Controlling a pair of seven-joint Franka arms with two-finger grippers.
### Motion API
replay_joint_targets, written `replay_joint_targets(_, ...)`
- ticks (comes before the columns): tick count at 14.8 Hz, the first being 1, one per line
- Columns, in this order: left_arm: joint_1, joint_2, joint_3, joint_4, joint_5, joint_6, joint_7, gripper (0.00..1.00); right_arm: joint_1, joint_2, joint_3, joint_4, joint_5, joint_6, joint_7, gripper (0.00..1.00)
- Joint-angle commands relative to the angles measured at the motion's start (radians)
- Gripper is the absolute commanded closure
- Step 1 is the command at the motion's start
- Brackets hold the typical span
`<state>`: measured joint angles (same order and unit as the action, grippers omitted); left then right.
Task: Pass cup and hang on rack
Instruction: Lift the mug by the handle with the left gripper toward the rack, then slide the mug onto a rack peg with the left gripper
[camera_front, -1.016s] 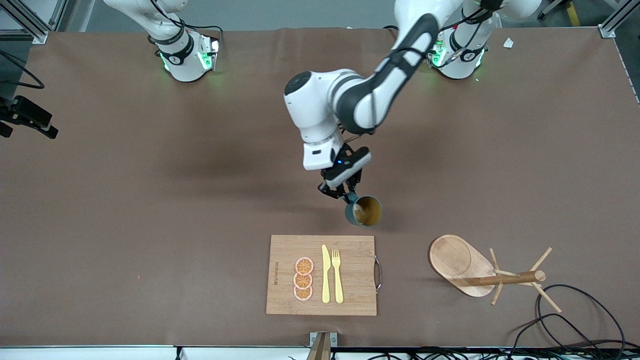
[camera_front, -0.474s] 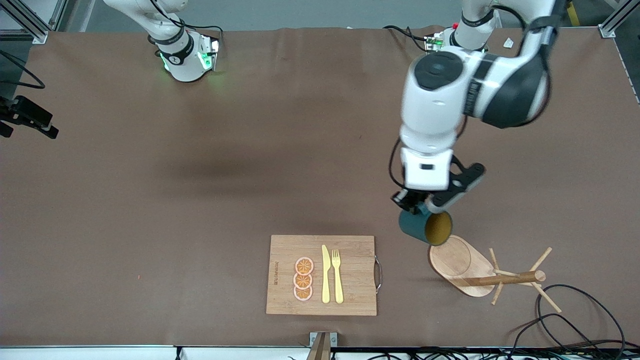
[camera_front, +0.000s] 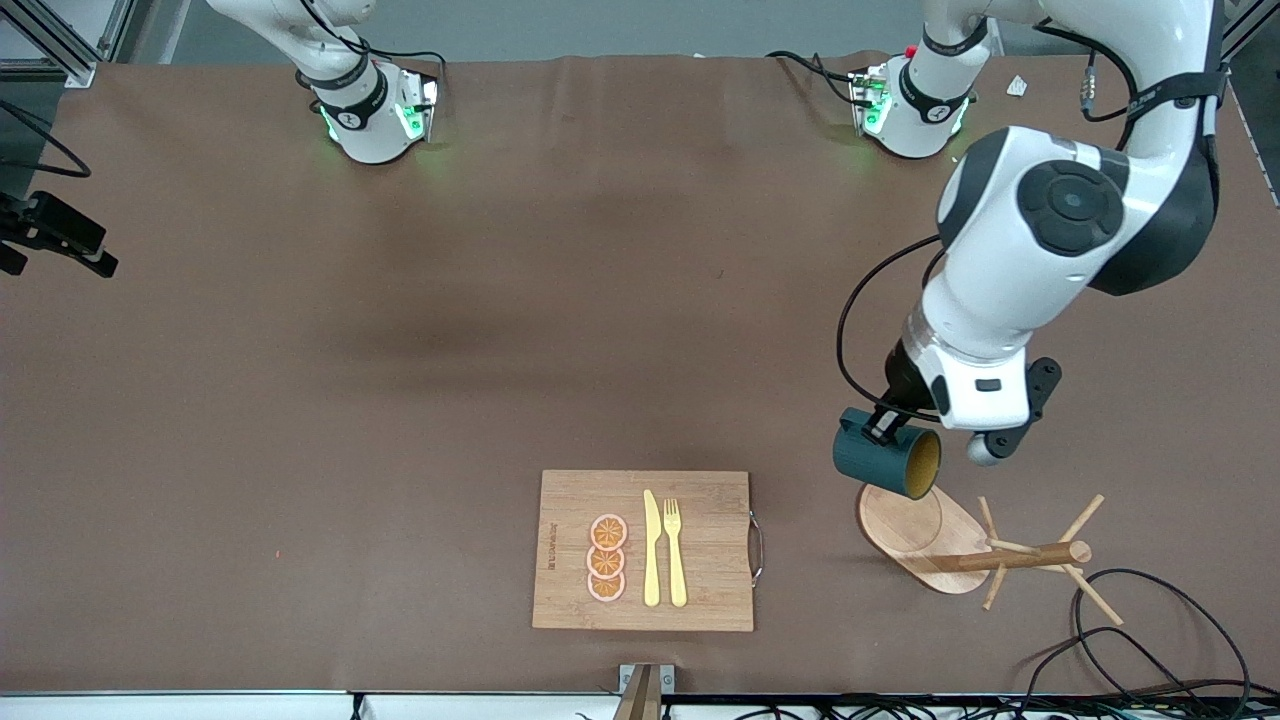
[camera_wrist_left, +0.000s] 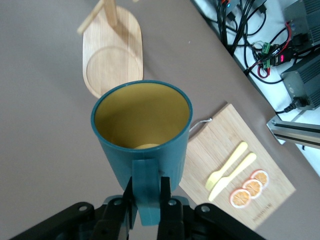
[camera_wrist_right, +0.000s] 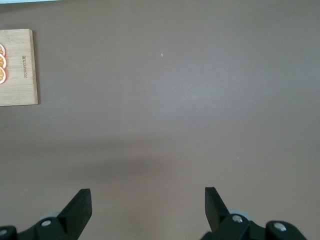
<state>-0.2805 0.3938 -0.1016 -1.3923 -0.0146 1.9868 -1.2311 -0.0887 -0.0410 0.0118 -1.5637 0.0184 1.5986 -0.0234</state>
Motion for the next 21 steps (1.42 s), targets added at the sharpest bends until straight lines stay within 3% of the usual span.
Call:
replay_joint_targets(1,0.056,-0.045,-0.009,-0.017,-0.137,0.001,-0.008,1.00,-0.009,-0.010,0.010,-0.009,-0.011,-0.002,-0.007,0.00)
replay_joint_targets(9,0.130,-0.086,-0.001,-0.022,-0.372,-0.022,-0.013,1.00,-0.009,-0.010,0.010,-0.009,-0.011,-0.002,-0.007,0.00)
replay_joint_targets(13,0.222,-0.047,-0.004,-0.021,-0.471,-0.022,0.033,1.00,-0.009,-0.011,0.010,-0.009,-0.011,0.000,-0.007,0.00)
replay_joint_targets(16,0.277,0.005,-0.003,0.001,-0.614,-0.016,0.140,1.00,-0.009,-0.011,0.011,-0.009,-0.011,0.000,-0.007,0.00)
replay_joint_targets(21,0.346,0.086,-0.009,0.061,-0.709,-0.017,0.171,1.00,-0.009,-0.011,0.011,-0.009,-0.011,0.000,-0.007,0.00)
